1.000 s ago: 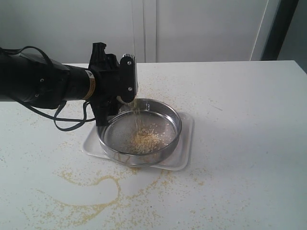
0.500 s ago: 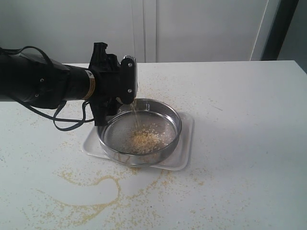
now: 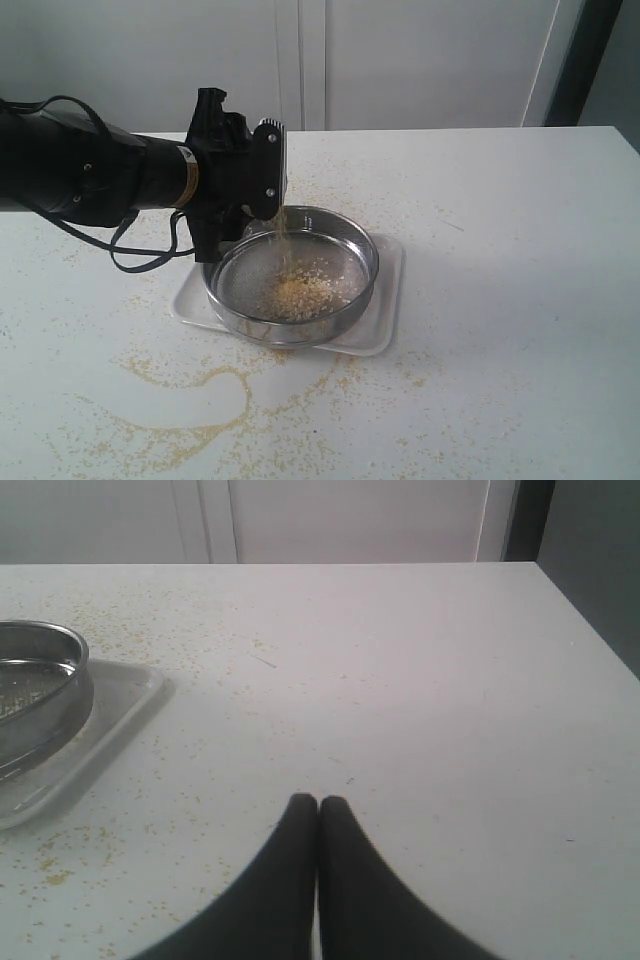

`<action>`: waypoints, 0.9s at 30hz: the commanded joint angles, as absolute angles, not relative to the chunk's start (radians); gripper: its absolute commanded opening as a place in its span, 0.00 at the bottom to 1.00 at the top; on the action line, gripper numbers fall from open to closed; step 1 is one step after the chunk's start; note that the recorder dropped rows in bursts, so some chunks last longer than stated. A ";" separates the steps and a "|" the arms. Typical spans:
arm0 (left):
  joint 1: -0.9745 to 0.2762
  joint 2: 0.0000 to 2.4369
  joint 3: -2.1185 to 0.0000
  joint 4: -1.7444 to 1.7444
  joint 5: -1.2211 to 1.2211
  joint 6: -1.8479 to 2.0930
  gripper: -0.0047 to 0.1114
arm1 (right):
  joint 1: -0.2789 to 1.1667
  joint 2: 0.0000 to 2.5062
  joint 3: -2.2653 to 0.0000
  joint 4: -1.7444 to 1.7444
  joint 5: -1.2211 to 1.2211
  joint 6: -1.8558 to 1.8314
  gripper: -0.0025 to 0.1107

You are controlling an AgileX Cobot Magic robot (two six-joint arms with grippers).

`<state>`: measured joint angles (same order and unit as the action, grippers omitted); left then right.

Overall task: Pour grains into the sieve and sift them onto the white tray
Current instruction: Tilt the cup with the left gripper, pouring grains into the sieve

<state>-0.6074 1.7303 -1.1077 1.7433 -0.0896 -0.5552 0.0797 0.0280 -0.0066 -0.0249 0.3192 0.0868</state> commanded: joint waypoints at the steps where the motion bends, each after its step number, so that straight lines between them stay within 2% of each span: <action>1: -0.613 1.717 -1.117 1.744 -0.078 -0.543 0.04 | 0.081 0.022 0.000 -0.027 0.312 0.086 0.02; 27: -0.613 1.717 -1.119 1.744 -0.048 -0.496 0.04 | 0.081 0.022 0.000 -0.027 0.312 0.086 0.02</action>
